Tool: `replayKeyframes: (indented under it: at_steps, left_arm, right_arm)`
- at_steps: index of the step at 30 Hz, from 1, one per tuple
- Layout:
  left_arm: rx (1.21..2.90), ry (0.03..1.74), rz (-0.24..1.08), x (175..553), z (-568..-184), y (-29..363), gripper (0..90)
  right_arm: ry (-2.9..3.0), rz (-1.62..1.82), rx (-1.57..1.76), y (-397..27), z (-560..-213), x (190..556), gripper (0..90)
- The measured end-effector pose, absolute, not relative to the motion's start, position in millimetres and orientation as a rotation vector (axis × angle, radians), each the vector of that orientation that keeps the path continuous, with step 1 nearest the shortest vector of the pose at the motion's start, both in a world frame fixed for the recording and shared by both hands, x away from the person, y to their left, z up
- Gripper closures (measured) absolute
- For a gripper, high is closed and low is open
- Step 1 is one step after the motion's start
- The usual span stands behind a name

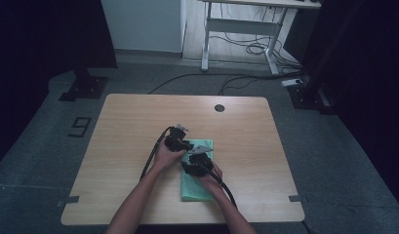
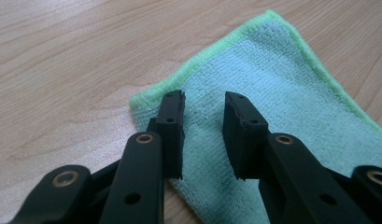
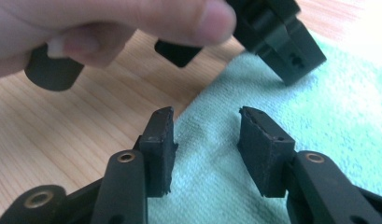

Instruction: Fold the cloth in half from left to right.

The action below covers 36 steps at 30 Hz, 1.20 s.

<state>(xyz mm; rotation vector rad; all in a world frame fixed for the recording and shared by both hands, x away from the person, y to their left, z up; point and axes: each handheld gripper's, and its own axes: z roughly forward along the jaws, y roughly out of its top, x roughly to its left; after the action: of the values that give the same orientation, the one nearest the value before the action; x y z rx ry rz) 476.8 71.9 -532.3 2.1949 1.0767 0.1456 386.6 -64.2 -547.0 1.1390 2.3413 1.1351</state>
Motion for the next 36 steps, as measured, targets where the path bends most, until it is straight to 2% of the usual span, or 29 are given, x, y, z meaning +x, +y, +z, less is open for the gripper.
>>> replayKeyframes:
  at_steps: [23,36]
  left_arm:
    - [2.175,1.104,0.153,476,-533,71,69.5]
    - [2.172,1.104,0.147,477,-533,72,69.7]
  right_arm:
    - [2.419,1.120,0.940,-70,-549,323,55.1]
    - [2.438,1.156,0.879,-71,-551,298,56.1]
